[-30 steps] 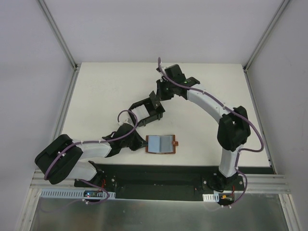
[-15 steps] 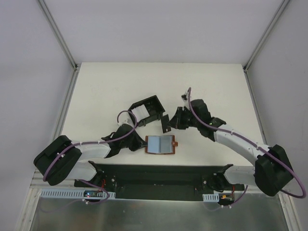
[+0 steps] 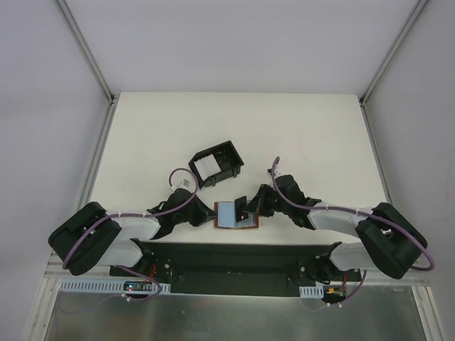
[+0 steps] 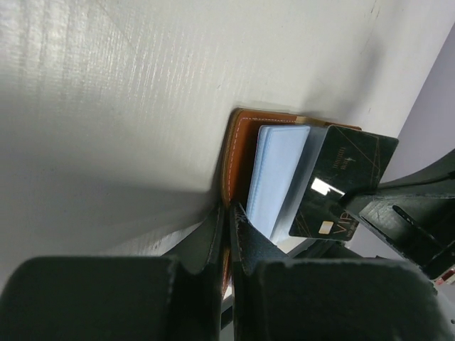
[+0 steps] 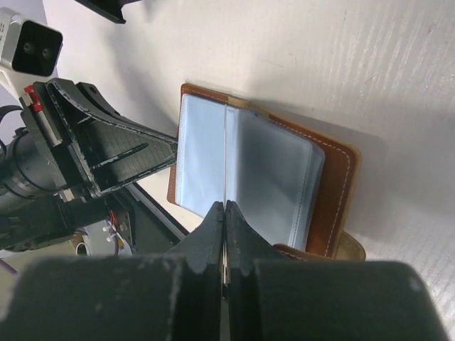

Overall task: Put the credit cards into the card holder
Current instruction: Insert the credit card into the card slot.

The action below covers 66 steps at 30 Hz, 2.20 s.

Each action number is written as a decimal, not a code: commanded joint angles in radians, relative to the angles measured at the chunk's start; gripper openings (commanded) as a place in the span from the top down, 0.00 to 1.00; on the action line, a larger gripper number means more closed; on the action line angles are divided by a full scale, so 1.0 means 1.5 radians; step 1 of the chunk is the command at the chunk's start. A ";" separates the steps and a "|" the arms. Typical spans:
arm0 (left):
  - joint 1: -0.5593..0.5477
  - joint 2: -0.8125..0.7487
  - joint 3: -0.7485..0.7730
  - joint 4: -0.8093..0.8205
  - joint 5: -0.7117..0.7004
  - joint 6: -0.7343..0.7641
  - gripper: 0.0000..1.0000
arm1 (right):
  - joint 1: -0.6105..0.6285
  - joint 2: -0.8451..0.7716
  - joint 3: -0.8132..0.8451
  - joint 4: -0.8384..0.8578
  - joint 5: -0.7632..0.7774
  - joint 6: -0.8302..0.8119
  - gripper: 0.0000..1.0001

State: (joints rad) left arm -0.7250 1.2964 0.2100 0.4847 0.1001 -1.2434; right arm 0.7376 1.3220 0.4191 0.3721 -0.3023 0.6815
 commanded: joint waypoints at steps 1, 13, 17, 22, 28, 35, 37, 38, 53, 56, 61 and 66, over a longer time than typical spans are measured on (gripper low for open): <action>0.000 0.021 -0.049 -0.096 -0.016 0.003 1.00 | 0.006 0.022 -0.021 0.093 0.007 0.040 1.00; 0.000 0.024 -0.072 -0.063 -0.021 -0.016 1.00 | 0.024 0.092 -0.064 0.187 0.006 0.073 1.00; -0.001 0.023 -0.079 -0.055 -0.023 -0.018 1.00 | 0.029 0.104 -0.070 0.204 0.006 0.087 1.00; -0.002 0.016 -0.086 -0.055 -0.030 -0.025 1.00 | 0.034 0.081 -0.082 0.195 0.020 0.091 1.00; -0.002 0.013 -0.090 -0.055 -0.036 -0.028 1.00 | 0.034 0.036 -0.090 0.146 0.043 0.083 1.00; -0.003 0.015 -0.087 -0.054 -0.035 -0.026 1.00 | 0.041 0.054 -0.075 0.123 0.038 0.082 1.00; -0.002 0.016 -0.086 -0.054 -0.036 -0.025 1.00 | 0.041 0.072 -0.066 0.129 0.029 0.082 1.00; -0.002 0.017 -0.086 -0.054 -0.034 -0.025 1.00 | 0.041 0.080 -0.064 0.135 0.028 0.082 1.00; -0.003 0.012 -0.090 -0.054 -0.037 -0.025 1.00 | 0.049 0.108 -0.073 0.171 0.036 0.130 1.00; -0.004 0.007 -0.093 -0.053 -0.039 -0.027 1.00 | 0.051 0.082 -0.082 0.157 0.059 0.131 1.00; -0.004 0.007 -0.094 -0.053 -0.041 -0.028 1.00 | 0.056 0.069 -0.087 0.129 0.076 0.141 1.00; -0.004 0.005 -0.094 -0.053 -0.041 -0.026 1.00 | 0.064 0.102 -0.065 0.106 0.065 0.145 1.00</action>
State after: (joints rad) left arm -0.7258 1.2758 0.1207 0.6048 0.0963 -1.3201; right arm 0.8207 1.4380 0.3038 0.6197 -0.2241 0.8928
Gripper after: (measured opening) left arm 0.008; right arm 0.009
